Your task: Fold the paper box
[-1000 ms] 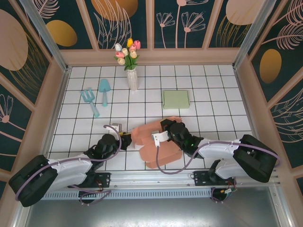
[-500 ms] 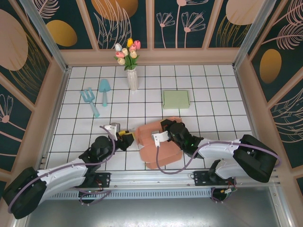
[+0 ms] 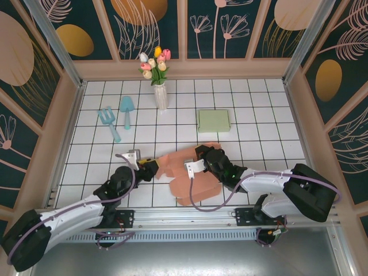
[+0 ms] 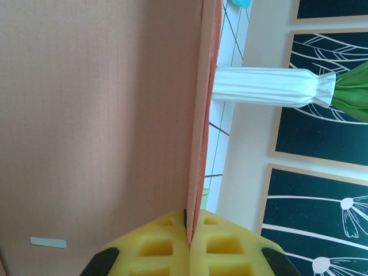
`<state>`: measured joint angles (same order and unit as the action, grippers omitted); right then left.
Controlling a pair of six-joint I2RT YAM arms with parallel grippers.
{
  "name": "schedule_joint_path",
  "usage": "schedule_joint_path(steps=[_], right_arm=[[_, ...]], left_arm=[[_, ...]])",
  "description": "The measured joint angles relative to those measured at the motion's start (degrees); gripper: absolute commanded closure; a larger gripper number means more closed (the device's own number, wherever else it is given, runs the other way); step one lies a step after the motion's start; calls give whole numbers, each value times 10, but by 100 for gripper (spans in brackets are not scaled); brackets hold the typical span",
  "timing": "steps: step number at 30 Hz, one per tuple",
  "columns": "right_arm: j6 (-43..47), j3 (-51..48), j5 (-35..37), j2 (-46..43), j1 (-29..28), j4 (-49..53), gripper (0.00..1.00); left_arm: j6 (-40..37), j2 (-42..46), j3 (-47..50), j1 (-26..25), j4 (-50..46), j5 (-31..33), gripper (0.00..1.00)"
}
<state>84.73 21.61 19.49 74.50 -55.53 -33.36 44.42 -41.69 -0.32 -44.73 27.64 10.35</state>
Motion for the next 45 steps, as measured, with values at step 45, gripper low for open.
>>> schedule_joint_path(steps=[45], right_arm=[[-16, 4, 0, -11, -1, 28, 100]], left_arm=[[12, -48, 0, -1, 24, -75, 58]])
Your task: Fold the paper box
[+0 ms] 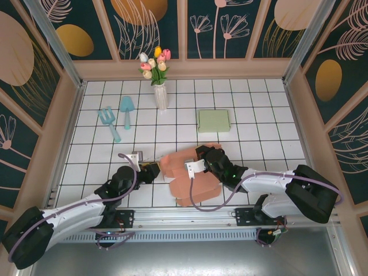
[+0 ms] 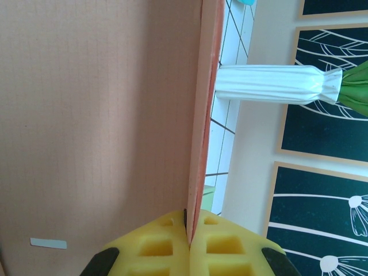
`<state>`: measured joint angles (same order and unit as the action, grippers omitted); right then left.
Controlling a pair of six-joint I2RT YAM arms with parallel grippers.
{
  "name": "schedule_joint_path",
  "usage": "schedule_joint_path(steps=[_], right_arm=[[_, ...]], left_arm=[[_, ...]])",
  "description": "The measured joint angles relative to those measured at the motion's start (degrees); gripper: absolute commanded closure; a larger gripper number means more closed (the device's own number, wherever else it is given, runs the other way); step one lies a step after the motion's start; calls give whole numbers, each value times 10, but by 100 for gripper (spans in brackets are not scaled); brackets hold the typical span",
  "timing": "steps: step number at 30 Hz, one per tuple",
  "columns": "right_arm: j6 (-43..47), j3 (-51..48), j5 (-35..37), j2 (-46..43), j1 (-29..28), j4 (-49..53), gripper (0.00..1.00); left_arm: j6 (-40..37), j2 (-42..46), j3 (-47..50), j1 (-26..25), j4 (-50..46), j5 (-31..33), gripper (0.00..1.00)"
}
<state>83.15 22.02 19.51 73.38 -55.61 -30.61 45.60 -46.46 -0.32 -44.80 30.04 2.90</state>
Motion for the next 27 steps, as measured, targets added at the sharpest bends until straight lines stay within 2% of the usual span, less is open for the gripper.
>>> schedule_joint_path(steps=[5, 11, 18, 23, 27], right_arm=[[-2, 1, 0, 0, 0, 1, 100], [-2, 1, 2, 0, -2, 2, 100], [-6, 1, 5, 0, -3, 5, 100], [-6, 1, 6, 0, -3, 5, 100], [-7, 1, 6, 0, -3, 9, 100]], left_arm=[[-4, -54, 0, -19, 33, -5, 59], [-14, -173, -2, -78, 81, -5, 62], [-19, -301, -29, -92, 172, 6, 64], [-19, -318, -31, -93, 194, 8, 64], [-18, -290, -27, -93, 177, 14, 61]])
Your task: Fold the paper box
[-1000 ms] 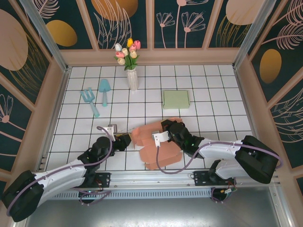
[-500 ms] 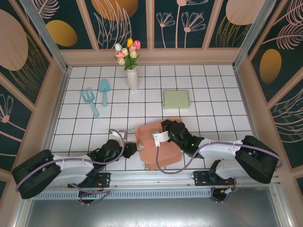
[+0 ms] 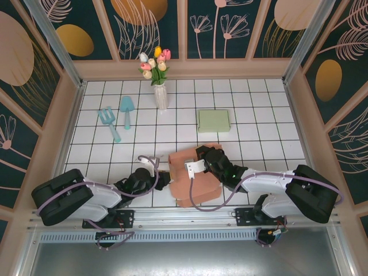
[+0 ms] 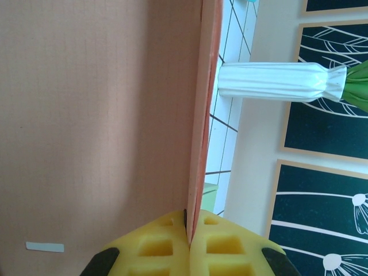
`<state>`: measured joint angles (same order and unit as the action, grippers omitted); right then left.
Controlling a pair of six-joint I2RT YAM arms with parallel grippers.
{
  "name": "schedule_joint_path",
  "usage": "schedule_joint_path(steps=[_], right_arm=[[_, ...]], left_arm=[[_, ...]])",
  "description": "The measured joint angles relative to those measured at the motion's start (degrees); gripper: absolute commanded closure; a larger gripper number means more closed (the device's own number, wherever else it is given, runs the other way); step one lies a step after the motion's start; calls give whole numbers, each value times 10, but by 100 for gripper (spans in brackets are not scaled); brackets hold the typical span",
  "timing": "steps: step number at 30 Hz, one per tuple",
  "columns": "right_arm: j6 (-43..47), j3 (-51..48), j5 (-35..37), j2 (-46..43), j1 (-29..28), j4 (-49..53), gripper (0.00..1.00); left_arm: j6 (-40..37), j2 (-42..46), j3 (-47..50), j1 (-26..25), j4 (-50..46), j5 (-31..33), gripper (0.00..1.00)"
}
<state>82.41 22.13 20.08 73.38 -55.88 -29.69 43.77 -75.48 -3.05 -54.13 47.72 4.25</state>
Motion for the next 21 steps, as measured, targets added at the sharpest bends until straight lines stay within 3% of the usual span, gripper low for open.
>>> schedule_joint_path(steps=[11, 16, 21], right_arm=[[-2, 0, 0, 0, 0, 6, 100], [-2, 0, 0, 0, 0, 7, 100], [-2, 0, 1, 0, -1, 6, 100]], left_arm=[[-13, 176, 20, 0, -86, 11, 57], [-16, 163, 20, 0, -85, -11, 58], [-16, 97, 20, -3, -57, -38, 59]])
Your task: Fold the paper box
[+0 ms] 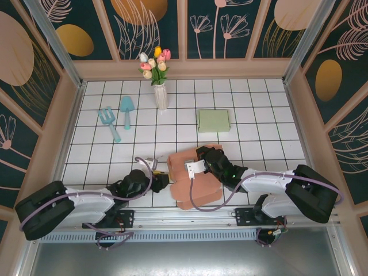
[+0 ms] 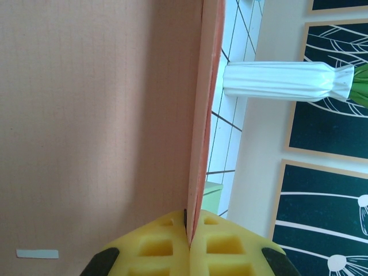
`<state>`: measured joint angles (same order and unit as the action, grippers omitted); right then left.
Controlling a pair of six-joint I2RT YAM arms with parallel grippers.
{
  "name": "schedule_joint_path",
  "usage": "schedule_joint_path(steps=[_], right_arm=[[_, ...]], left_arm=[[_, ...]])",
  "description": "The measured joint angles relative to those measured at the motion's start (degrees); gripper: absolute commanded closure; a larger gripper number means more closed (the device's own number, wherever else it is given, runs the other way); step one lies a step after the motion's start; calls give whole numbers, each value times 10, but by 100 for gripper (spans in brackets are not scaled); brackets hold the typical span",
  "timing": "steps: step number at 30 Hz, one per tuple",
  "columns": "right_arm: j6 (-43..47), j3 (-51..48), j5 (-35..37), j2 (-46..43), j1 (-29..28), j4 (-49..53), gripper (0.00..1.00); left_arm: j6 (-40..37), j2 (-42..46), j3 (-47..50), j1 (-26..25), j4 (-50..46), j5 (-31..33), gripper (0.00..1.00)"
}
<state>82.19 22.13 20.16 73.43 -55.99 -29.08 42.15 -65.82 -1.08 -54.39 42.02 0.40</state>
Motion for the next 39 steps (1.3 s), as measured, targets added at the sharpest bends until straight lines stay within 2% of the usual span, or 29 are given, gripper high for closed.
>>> schedule_joint_path(steps=[5, 9, 23, 29, 39], right_arm=[[5, 0, 5, 0, -4, -5, 100], [8, -1, 9, 0, -6, -5, 100], [15, -5, 11, 0, -8, -15, 100], [15, -5, 13, 0, -11, -16, 100], [17, -6, 19, 1, -22, -29, 100]], left_arm=[[0, -48, -7, -17, 26, -15, 60], [0, -52, -10, -23, 27, -10, 59], [-1, 49, -10, -23, -1, 15, 52], [-3, 52, -10, -23, -11, 20, 48], [-11, 43, -17, -23, -24, 31, 47]])
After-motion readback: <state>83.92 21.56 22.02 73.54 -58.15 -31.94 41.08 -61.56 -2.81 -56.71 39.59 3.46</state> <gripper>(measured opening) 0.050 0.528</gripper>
